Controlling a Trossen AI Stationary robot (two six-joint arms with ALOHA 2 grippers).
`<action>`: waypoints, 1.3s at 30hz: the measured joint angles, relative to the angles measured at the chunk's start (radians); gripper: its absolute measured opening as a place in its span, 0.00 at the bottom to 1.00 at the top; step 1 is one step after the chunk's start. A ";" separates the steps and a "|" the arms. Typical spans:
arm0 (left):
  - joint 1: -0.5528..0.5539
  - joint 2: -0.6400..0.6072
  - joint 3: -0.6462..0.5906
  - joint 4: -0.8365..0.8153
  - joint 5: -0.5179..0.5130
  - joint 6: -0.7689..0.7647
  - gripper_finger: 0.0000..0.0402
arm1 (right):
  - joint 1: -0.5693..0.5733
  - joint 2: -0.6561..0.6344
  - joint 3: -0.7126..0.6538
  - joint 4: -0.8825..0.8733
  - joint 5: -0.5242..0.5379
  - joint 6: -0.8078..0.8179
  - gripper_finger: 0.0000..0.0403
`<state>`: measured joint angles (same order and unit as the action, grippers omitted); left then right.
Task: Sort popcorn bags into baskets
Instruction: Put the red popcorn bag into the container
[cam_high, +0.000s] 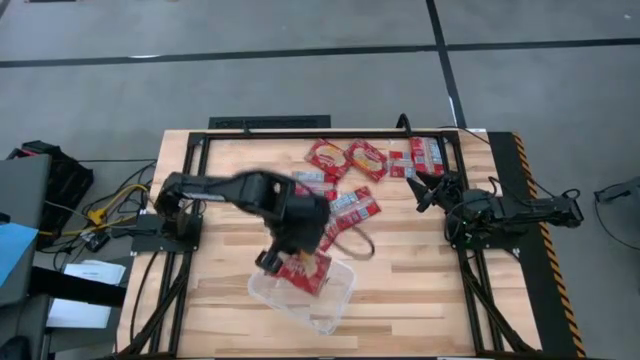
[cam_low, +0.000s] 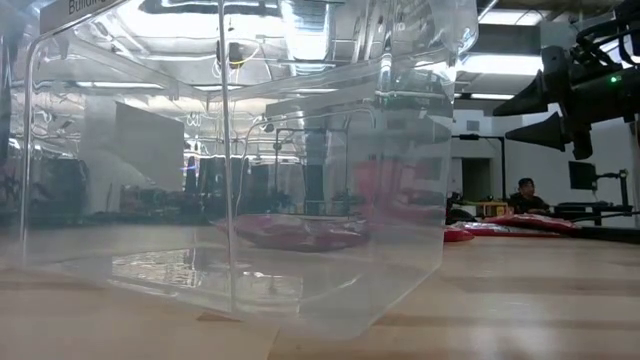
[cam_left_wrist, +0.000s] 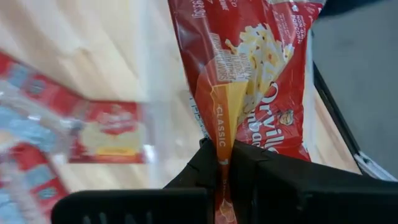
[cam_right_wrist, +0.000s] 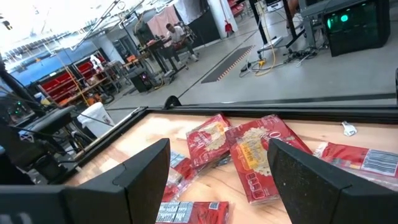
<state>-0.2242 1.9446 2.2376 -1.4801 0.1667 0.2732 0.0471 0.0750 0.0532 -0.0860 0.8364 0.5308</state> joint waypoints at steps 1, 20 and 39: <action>-0.013 0.000 -0.033 0.021 0.000 -0.007 0.00 | 0.002 0.000 0.000 0.000 0.000 0.000 0.73; -0.027 -0.001 -0.457 0.398 0.060 0.024 0.00 | 0.004 0.000 0.000 0.000 -0.001 0.003 0.73; -0.006 -0.001 -0.606 0.568 0.100 0.029 0.04 | 0.005 0.000 0.000 0.000 -0.005 -0.008 0.73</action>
<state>-0.2305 1.9434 1.6317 -0.9118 0.2668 0.3023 0.0517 0.0750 0.0532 -0.0860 0.8318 0.5232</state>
